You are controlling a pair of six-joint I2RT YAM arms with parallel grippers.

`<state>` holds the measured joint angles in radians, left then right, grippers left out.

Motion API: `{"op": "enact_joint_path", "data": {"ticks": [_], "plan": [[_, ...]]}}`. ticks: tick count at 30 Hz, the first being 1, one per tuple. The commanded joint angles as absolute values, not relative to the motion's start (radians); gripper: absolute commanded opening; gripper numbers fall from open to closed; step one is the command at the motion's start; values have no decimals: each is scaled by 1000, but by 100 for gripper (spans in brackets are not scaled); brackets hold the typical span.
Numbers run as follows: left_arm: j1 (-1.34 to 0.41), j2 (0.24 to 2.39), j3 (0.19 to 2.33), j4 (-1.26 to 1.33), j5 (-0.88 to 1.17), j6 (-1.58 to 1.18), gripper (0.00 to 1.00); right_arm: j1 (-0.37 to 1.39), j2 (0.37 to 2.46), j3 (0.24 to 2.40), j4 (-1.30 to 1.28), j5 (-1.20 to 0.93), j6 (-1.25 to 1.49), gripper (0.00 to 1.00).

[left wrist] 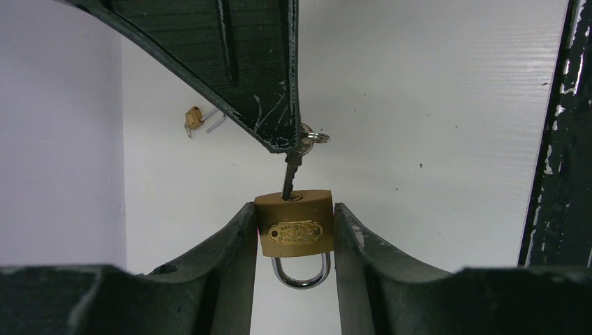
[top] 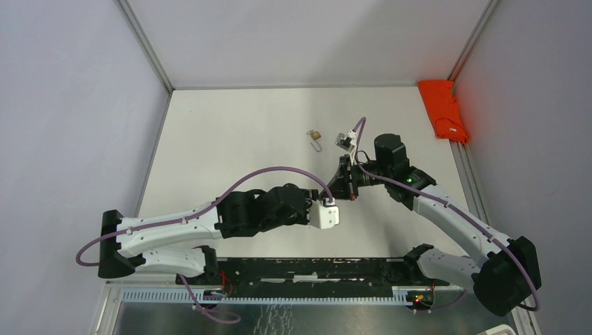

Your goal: Unlock with the key

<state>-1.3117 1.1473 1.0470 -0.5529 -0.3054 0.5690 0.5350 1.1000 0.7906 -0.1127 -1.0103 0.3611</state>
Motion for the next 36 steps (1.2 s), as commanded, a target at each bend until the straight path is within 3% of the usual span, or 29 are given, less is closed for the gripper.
{"op": "enact_joint_path", "data": {"ticks": [1, 36], "plan": [[-1319, 1129, 1099, -541, -311, 584, 2, 539, 1120, 823, -107, -997, 331, 0], [-1318, 1118, 1106, -554, -267, 559, 2, 582, 1149, 829, -78, -986, 352, 0]]}}
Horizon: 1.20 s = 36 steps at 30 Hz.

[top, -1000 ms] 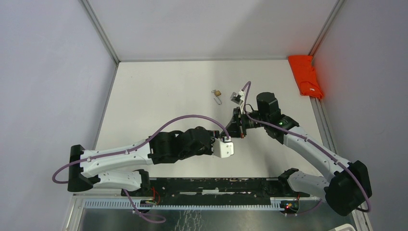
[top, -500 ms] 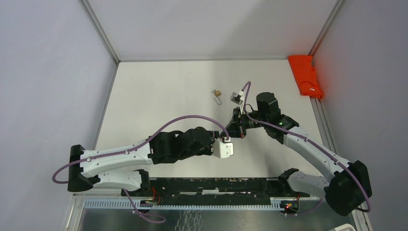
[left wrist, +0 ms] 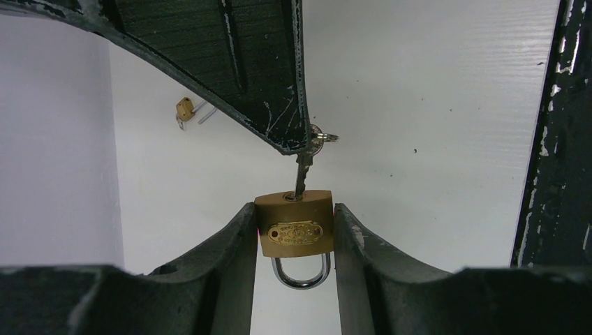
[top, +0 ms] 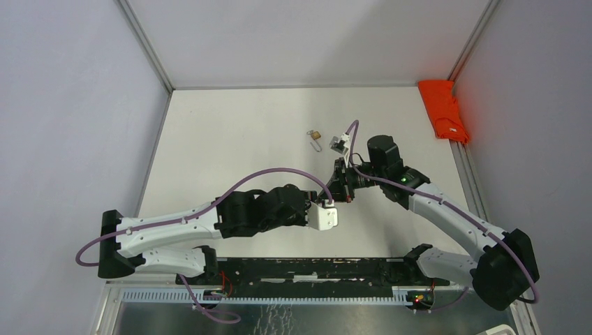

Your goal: Unlock with the key

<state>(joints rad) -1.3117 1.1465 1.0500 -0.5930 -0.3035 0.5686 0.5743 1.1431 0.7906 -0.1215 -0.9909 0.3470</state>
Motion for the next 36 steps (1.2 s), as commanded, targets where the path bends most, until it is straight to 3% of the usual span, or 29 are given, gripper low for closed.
{"op": "enact_joint_path", "data": {"ticks": [1, 19, 36], "plan": [[-1319, 1118, 1112, -562, -262, 556, 2, 582, 1149, 830, -77, -988, 350, 0], [-1318, 1127, 1115, -560, -217, 540, 2, 607, 1179, 878, -79, -986, 360, 0], [-1318, 1121, 1126, -512, -320, 509, 2, 616, 1084, 739, 55, -852, 472, 0]]}}
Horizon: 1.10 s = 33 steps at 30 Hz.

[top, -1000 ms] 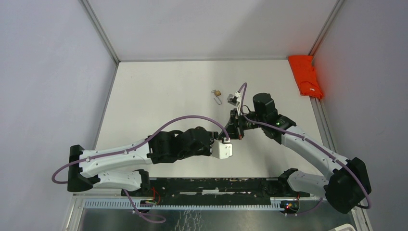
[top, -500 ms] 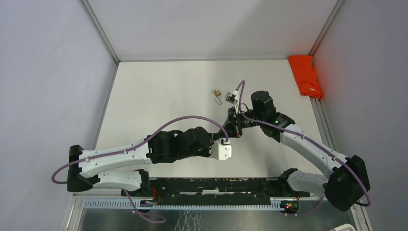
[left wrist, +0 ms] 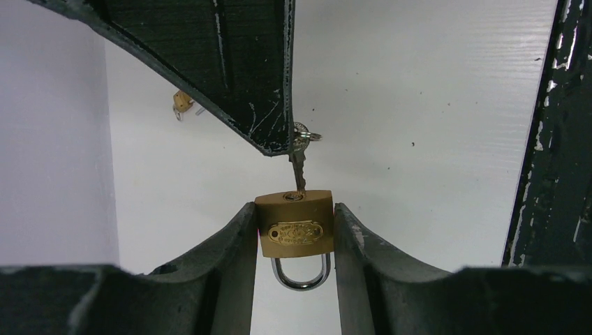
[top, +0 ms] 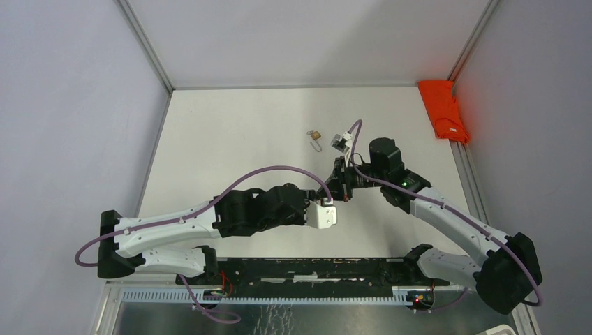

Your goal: Unlock with the key

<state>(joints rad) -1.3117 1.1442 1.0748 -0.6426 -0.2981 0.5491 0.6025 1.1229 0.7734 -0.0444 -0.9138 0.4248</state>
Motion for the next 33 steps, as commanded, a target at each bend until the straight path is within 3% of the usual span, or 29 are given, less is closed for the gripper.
{"op": "enact_joint_path", "data": {"ticks": [1, 33], "plan": [[-1318, 1121, 1127, -512, -317, 508, 2, 617, 1075, 725, 84, -841, 493, 0], [-1318, 1137, 1112, -525, -319, 497, 2, 615, 935, 772, -29, -671, 422, 0]]}}
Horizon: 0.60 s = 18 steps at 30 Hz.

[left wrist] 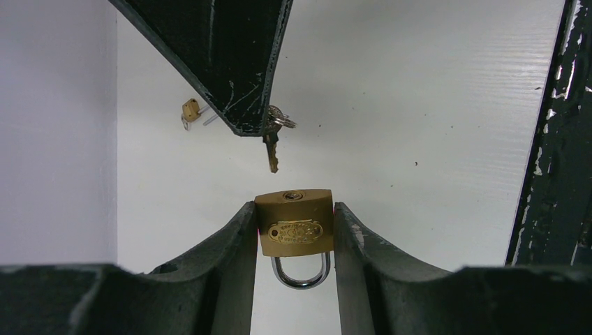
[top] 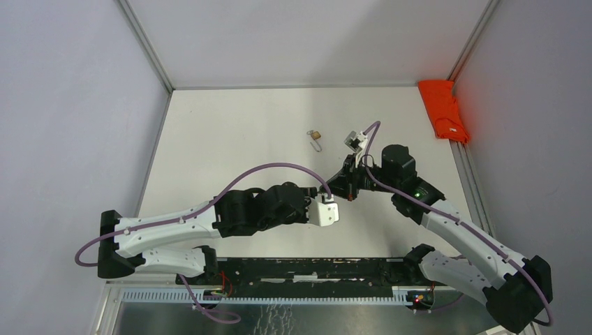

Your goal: Unlock with the key

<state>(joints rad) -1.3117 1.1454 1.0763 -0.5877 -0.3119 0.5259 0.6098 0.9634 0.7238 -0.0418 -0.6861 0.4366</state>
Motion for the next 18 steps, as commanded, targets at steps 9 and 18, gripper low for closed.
{"op": "enact_joint_path", "data": {"ticks": [9, 18], "plan": [[-1317, 1143, 1100, -496, -334, 498, 2, 616, 933, 747, 41, -725, 458, 0], [-1317, 1149, 1095, -478, -345, 505, 2, 615, 932, 744, 42, -742, 468, 0]]}}
